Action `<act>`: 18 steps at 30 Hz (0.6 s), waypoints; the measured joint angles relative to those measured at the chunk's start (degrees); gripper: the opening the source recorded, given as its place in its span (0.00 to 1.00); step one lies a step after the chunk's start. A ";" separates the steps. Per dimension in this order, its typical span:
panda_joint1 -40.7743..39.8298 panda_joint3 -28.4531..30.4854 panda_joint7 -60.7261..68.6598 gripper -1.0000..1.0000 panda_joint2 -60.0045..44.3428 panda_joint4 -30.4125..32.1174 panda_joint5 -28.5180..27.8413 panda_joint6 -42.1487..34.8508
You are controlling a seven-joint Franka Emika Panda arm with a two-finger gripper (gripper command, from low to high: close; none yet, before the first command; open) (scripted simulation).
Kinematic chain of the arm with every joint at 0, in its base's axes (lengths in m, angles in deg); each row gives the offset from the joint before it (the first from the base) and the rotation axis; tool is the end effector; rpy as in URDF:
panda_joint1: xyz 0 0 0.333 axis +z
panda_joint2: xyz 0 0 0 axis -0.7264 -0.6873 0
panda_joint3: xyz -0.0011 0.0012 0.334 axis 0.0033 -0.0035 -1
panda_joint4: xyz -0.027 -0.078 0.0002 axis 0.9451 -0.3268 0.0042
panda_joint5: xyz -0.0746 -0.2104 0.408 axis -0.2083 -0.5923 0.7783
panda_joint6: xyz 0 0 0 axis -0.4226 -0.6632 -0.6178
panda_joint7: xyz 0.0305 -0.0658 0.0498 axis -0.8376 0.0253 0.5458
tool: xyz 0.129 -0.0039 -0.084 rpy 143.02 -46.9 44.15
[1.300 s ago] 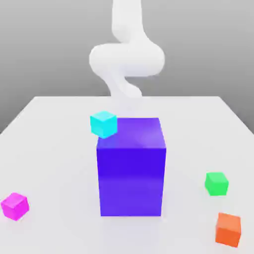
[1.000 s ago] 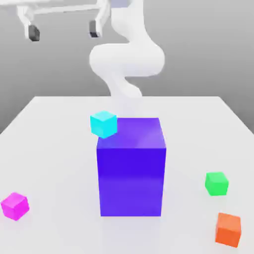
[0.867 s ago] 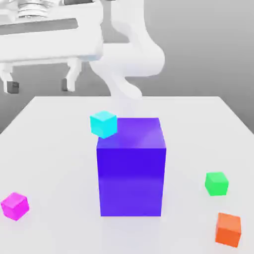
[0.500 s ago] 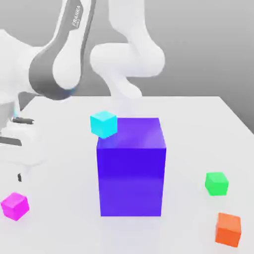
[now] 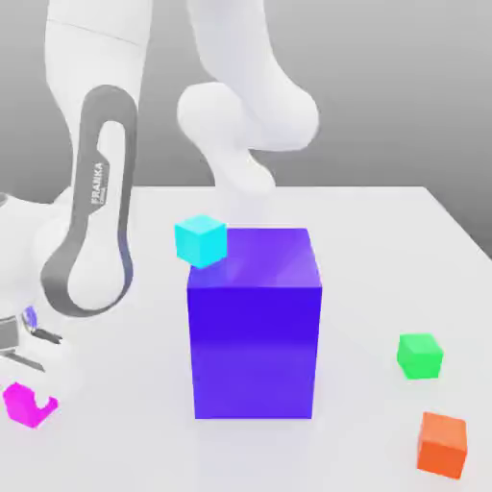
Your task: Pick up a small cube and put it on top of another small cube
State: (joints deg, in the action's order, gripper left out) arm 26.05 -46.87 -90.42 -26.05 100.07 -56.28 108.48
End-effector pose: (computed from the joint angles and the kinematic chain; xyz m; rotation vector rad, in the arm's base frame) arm 0.3843 -0.3276 0.0308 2.5676 -1.8086 0.0000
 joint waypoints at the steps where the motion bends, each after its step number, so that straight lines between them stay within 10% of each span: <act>1: 1.02 1.22 -0.63 0.00 1.34 0.35 -0.86 -1.00; 6: 5.58 4.99 -5.30 0.00 9.70 1.31 -8.05 -6.38; 18: 23.51 -12.76 0.46 0.00 19.63 7.73 -13.28 -7.64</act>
State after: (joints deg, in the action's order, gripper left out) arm 49.56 -59.63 -89.97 -6.42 107.80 -69.57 100.84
